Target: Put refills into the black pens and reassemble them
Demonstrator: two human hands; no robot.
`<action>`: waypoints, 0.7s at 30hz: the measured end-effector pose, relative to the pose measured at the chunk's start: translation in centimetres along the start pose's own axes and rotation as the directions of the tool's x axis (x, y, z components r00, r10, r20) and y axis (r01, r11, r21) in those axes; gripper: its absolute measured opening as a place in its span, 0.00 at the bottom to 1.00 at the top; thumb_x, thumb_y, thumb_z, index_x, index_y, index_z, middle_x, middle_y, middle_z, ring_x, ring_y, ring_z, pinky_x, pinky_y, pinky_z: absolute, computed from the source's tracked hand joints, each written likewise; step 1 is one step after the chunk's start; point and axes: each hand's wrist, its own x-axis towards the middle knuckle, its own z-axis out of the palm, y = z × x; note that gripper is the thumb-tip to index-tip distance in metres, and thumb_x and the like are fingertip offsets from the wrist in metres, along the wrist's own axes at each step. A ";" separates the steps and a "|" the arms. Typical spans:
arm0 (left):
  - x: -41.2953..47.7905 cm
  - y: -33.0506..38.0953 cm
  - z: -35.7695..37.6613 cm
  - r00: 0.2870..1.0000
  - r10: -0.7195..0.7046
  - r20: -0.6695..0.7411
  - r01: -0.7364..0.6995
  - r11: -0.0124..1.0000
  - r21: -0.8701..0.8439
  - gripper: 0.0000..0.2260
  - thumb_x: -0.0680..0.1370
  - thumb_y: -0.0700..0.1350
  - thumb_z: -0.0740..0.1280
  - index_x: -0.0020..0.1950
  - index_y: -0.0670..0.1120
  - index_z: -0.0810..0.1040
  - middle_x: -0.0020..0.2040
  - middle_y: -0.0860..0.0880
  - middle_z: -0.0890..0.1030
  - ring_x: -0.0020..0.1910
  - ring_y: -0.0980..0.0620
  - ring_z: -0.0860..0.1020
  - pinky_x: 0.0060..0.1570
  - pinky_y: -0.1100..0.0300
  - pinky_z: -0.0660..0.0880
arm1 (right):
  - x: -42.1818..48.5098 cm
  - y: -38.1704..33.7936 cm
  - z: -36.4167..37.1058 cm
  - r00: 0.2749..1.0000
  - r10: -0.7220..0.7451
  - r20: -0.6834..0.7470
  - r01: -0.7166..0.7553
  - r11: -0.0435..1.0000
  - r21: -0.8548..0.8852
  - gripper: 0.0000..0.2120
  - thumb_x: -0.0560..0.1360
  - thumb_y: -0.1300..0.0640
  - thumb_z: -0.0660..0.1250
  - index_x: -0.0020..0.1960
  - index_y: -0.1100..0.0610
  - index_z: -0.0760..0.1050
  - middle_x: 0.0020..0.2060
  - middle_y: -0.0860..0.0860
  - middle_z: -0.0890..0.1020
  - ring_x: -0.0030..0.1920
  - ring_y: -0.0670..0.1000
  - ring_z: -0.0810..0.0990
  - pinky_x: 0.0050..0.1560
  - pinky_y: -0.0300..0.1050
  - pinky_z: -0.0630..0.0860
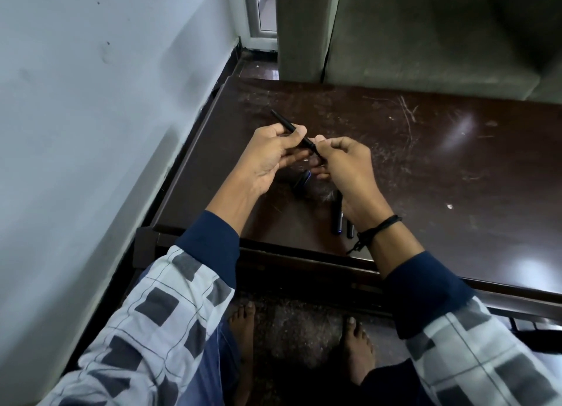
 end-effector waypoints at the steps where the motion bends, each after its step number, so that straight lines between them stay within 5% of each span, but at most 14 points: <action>1: -0.1 0.0 0.1 1.000 -0.001 0.004 0.001 1.000 0.001 0.04 0.81 0.39 0.69 0.54 0.40 0.81 0.43 0.46 0.87 0.42 0.53 0.86 0.42 0.63 0.81 | 0.0 0.0 -0.1 1.000 0.001 0.000 -0.001 1.000 -0.005 0.09 0.82 0.52 0.69 0.50 0.58 0.80 0.33 0.51 0.84 0.34 0.48 0.82 0.35 0.40 0.79; 6: -0.2 0.0 0.2 1.000 -0.003 0.018 0.003 1.000 -0.014 0.03 0.81 0.39 0.69 0.53 0.40 0.81 0.44 0.44 0.87 0.43 0.52 0.87 0.42 0.63 0.81 | 0.2 0.0 -0.5 1.000 -0.030 -0.001 0.030 0.999 -0.015 0.04 0.80 0.61 0.71 0.47 0.59 0.80 0.33 0.52 0.83 0.33 0.47 0.81 0.34 0.39 0.77; 12: 0.1 -0.1 -0.3 1.000 0.000 0.010 0.000 0.999 -0.036 0.04 0.81 0.39 0.70 0.53 0.40 0.81 0.45 0.44 0.87 0.45 0.52 0.87 0.42 0.63 0.81 | 0.5 0.2 -0.3 1.000 -0.019 -0.005 0.019 1.000 0.023 0.06 0.79 0.56 0.73 0.49 0.58 0.80 0.37 0.54 0.85 0.35 0.48 0.83 0.35 0.39 0.78; 18: 0.2 -0.3 -0.4 1.000 -0.008 0.018 0.009 0.997 -0.072 0.03 0.81 0.39 0.69 0.53 0.40 0.80 0.43 0.44 0.88 0.46 0.50 0.87 0.42 0.63 0.81 | 0.4 0.2 -0.4 0.998 -0.059 -0.036 0.059 0.998 -0.016 0.04 0.77 0.64 0.74 0.45 0.58 0.81 0.37 0.54 0.85 0.36 0.47 0.83 0.38 0.38 0.80; 21: 0.3 -0.2 -0.4 1.000 -0.007 0.005 0.008 0.998 -0.059 0.03 0.81 0.39 0.70 0.53 0.40 0.81 0.43 0.45 0.88 0.45 0.51 0.87 0.42 0.62 0.81 | 0.2 0.0 -0.3 0.999 -0.031 -0.026 0.032 0.999 0.022 0.04 0.78 0.58 0.75 0.47 0.57 0.80 0.42 0.57 0.87 0.38 0.49 0.84 0.38 0.38 0.80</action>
